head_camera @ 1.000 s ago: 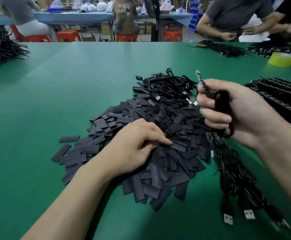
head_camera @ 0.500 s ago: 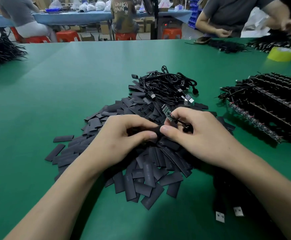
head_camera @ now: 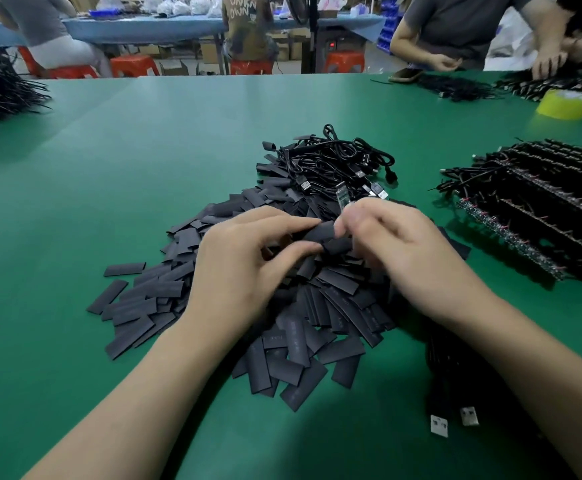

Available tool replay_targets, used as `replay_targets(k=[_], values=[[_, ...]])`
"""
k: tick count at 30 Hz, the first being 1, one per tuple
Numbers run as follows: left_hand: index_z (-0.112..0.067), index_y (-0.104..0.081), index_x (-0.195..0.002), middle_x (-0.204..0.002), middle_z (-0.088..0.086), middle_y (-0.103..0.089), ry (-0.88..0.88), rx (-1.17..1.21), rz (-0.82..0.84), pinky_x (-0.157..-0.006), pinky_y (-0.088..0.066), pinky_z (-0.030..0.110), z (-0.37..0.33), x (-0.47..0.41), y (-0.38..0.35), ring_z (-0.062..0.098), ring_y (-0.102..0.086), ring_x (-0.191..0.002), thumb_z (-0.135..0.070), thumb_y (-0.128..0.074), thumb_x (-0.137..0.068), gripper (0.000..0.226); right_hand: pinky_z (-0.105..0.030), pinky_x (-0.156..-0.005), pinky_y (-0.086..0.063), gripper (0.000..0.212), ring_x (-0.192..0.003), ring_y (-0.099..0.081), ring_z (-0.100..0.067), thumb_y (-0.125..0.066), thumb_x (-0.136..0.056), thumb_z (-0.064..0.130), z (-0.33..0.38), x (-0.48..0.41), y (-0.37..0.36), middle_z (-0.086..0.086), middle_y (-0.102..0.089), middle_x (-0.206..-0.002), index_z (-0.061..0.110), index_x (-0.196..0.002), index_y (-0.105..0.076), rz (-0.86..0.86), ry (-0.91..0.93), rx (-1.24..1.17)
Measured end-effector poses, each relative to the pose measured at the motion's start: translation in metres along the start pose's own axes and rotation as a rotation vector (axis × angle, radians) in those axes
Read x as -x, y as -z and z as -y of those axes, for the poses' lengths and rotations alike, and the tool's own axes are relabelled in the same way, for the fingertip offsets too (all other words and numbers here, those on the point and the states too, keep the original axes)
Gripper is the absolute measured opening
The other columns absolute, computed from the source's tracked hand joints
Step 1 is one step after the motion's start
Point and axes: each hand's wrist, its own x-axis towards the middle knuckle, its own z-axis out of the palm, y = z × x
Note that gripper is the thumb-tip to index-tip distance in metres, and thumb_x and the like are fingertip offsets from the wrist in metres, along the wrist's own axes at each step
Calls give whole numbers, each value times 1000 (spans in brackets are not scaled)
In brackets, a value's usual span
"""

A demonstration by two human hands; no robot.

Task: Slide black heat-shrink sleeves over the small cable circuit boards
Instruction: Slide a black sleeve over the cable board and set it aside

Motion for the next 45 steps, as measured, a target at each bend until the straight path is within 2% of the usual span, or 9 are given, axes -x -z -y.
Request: replay_targets(k=[3, 5, 10, 16, 23, 29, 34, 40, 45], values=[[-24, -82, -102, -92, -14, -75, 118, 73, -42, -69, -46, 15, 4, -2, 3, 3, -67, -83, -25, -83, -83, 19, -28, -59, -31, 39, -58, -39, -5, -39, -104, 42, -3, -2, 8, 11, -45, -62, 20, -78, -60, -23, -4, 1], [-23, -83, -101, -91, -13, -76, 160, 105, -50, -71, -46, 15, 5, -2, 3, 4, -68, -81, -24, -83, -83, 19, -23, -56, -30, 39, -56, -37, -4, -45, -105, 36, -5, -2, 9, 12, -42, -59, 19, -71, -51, -11, 43, 121], [-20, -83, -98, -87, -12, -76, 176, 132, -46, -70, -43, 11, 5, -3, 3, 0, -65, -76, -21, -85, -81, 18, -29, -55, -30, 40, -55, -36, -5, -51, -103, 38, -5, 1, 6, 10, -42, -58, 28, -65, -43, 13, 45, 241], [-24, -83, -98, -88, -15, -75, 160, 128, -28, -69, -40, 7, 6, -2, 3, -2, -65, -79, -24, -85, -80, 19, -40, -57, -36, 39, -57, -38, -9, -49, -100, 43, 0, 3, 4, 8, -42, -59, 24, -66, -45, 22, 44, 290], [-28, -81, -104, -90, -17, -70, 107, 152, -19, -67, -39, 8, 6, -1, 3, 3, -63, -78, -29, -84, -81, 23, -43, -58, -36, 40, -57, -37, -10, -52, -102, 35, 4, 4, 6, -2, -41, -62, 14, -68, -44, 42, 60, 306], [-26, -83, -97, -89, -13, -71, 112, 161, -13, -65, -38, 9, 8, -2, 4, 10, -64, -79, -27, -84, -82, 15, -31, -54, -26, 40, -55, -33, -7, -50, -99, 39, 4, 5, 6, 8, -37, -58, 18, -65, -43, 111, 43, 297], [-28, -82, -95, -87, -12, -72, 113, 183, -5, -65, -38, 10, 8, -2, 4, 13, -64, -81, -26, -83, -83, 13, -28, -54, -26, 41, -55, -33, -6, -52, -101, 34, 2, 4, 6, 10, -36, -57, 17, -65, -43, 141, 37, 266], [-24, -83, -99, -86, -13, -71, 103, 179, 25, -66, -39, 9, 8, -2, 5, 5, -63, -79, -24, -84, -82, 17, -26, -54, -26, 42, -56, -32, -5, -54, -103, 31, 2, 4, 6, 11, -34, -58, 16, -65, -41, 123, 57, 237], [-25, -83, -98, -86, -13, -72, 105, 175, 26, -67, -40, 10, 8, -3, 5, 4, -63, -78, -23, -85, -81, 17, -26, -53, -25, 42, -56, -31, -4, -50, -100, 38, 1, 4, 6, 10, -33, -59, 14, -66, -42, 114, 59, 208]])
